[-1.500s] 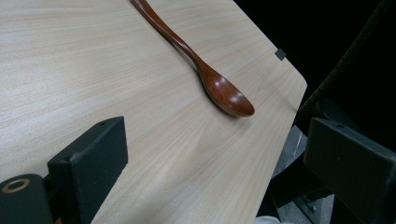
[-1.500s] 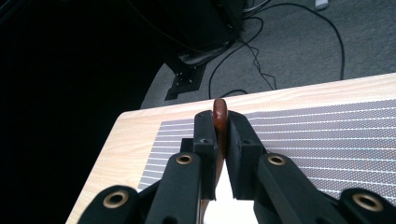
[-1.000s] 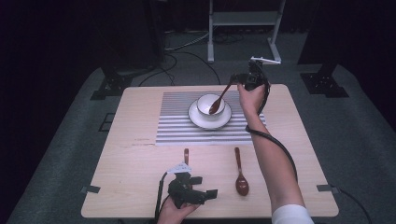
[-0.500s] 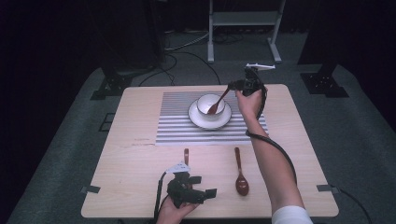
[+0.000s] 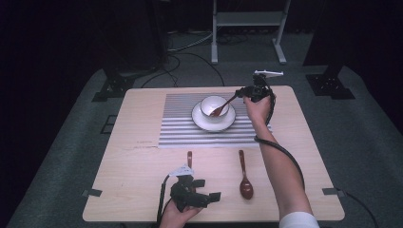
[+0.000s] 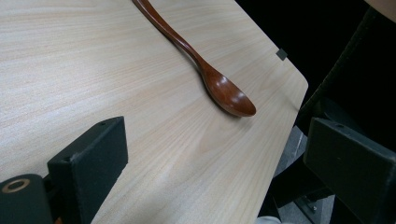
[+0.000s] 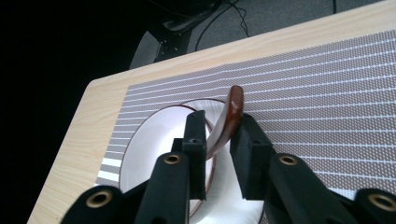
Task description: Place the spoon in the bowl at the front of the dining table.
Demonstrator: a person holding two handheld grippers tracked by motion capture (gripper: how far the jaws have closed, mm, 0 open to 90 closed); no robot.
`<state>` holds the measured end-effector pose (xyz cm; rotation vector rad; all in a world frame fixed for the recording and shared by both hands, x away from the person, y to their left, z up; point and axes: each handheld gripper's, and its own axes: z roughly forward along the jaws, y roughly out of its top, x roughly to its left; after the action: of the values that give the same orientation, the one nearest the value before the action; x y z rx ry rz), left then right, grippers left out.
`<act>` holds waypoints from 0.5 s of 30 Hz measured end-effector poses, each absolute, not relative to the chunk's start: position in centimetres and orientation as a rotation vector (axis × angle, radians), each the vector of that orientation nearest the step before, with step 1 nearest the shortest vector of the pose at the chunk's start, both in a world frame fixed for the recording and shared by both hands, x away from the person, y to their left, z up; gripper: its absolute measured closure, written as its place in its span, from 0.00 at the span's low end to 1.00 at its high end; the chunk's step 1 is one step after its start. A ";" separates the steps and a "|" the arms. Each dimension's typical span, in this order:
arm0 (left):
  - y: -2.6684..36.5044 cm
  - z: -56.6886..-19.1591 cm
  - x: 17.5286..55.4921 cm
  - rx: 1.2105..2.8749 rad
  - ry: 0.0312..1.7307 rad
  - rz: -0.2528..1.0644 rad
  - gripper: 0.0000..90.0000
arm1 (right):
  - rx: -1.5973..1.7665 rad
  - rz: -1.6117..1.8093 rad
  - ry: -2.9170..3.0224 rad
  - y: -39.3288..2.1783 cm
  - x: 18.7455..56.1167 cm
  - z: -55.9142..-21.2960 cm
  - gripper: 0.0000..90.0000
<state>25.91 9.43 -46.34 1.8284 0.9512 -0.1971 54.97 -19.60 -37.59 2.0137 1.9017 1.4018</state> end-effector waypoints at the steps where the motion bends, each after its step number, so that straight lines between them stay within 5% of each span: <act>1: 9.4 -46.3 25.9 1.828 0.952 -0.198 0.06 | 2.017 1.402 1.904 -19.7 55.0 -37.7 0.82; 15: 9.6 -46.2 26.1 1.819 0.958 -0.192 0.06 | 2.049 1.402 1.929 -20.3 54.9 -38.9 0.77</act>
<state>26.11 9.59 -46.19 1.8190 0.9579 -0.1915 54.89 -20.27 -38.88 2.0485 1.9287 1.4017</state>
